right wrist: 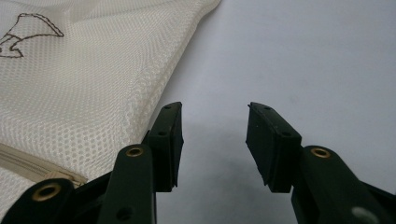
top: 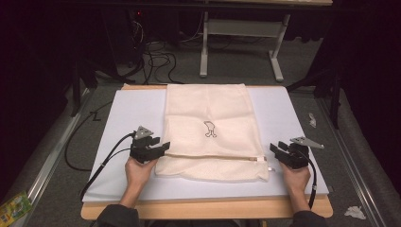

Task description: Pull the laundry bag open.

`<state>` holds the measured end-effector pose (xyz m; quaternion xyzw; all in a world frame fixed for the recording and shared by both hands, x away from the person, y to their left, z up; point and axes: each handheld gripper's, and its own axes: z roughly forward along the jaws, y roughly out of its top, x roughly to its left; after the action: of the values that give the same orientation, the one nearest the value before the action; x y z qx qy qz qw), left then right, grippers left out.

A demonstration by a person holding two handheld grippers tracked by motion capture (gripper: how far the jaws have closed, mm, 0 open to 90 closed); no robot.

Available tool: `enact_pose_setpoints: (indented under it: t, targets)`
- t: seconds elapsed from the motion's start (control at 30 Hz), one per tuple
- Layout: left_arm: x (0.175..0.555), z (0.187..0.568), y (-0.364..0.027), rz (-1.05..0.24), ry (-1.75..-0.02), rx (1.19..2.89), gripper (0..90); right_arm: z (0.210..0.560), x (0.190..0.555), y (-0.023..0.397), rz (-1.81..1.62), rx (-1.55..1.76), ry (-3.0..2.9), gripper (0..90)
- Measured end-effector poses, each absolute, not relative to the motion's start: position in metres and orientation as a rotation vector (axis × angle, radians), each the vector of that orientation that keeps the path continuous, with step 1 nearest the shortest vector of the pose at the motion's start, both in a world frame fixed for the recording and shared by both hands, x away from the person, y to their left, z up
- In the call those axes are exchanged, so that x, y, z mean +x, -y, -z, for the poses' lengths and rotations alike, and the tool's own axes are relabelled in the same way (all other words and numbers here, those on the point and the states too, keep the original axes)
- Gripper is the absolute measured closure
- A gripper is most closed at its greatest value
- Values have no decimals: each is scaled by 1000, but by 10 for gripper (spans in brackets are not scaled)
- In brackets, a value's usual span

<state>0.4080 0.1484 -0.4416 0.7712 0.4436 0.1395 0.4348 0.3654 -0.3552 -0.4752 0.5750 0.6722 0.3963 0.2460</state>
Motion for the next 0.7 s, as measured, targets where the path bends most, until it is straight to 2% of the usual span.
enact_pose_setpoints:
  t: [0.33, 0.7]
  targets:
    - [401, 430, -124, -276, -1033, 1934, 483, 477, 365, 355, -1075, 1566, -1831, 574]
    - [399, 416, -70, -207, -927, 1993, 498, 477, 364, 352, -1051, 1535, -1832, 577]
